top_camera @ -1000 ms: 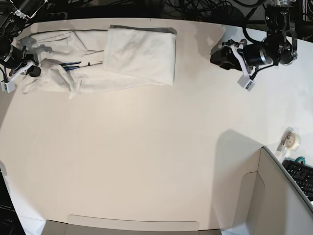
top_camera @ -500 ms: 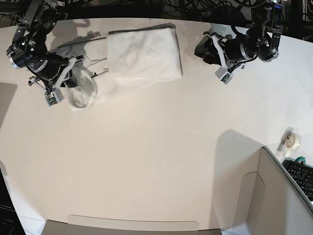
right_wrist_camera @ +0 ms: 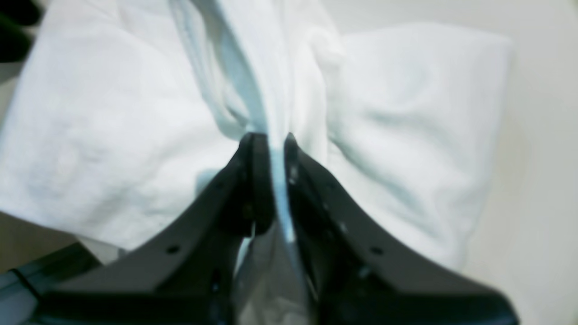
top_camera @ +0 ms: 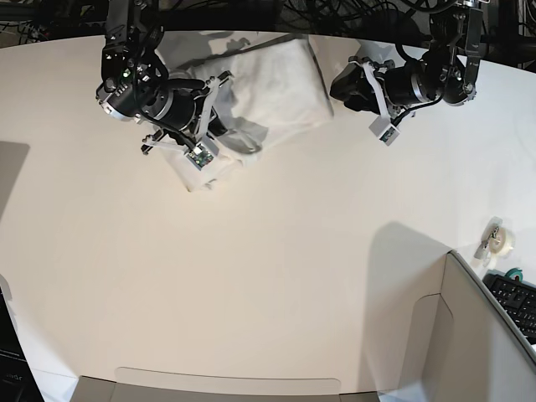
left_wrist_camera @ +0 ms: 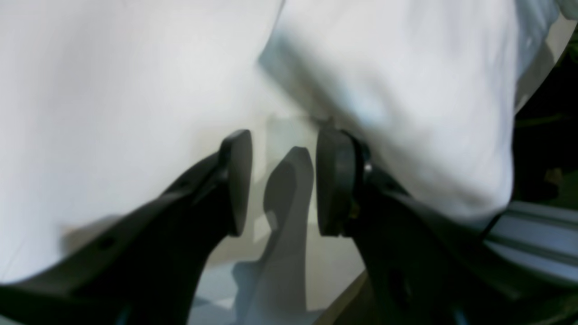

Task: Layout the t-shirt on the table in an organized manner, then fold the t-shirt properly
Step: 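Grasp the strip end with the right gripper and fold it over the stack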

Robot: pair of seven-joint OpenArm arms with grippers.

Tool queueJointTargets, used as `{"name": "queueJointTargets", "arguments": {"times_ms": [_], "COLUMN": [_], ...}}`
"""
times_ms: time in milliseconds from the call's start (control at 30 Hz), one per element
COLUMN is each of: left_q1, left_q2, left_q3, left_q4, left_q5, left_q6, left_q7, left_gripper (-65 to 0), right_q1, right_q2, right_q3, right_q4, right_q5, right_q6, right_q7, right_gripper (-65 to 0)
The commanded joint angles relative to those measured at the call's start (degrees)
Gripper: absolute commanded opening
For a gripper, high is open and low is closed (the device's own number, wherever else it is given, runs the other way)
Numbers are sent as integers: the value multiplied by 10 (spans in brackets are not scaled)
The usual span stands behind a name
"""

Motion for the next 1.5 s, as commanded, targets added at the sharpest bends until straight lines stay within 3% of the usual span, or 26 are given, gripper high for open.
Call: {"name": "queueJointTargets", "arguments": {"times_ms": [0, 167, 467, 767, 900, 1467], "left_q1": [4, -9, -10, -10, -10, -11], "left_q2": [-4, -4, 9, 10, 10, 10], "left_q3": [0, 1, 1, 1, 1, 1], "left_q4": [-4, -4, -5, -6, -12, -29], "left_q5": [30, 30, 35, 35, 34, 34], "left_q6": [9, 10, 10, 10, 10, 10], "left_q7": [26, 26, 27, 27, 27, 26], "left_gripper": [-422, -422, -422, -422, -422, -423], "right_q1": [6, 7, 14, 31, 43, 102], "right_q2": [1, -16, -17, -49, -47, -53], "right_q3": [-9, -41, -43, -66, -94, -94], "right_q4": [9, 4, -10, -12, -12, -20], "right_q5": [5, 5, 5, 4, 3, 4], "right_q6": [1, 1, 1, 1, 1, 1], "right_q7": [14, 14, 14, 14, 14, 14], "right_gripper": [-650, -650, -650, -650, -650, -650]}}
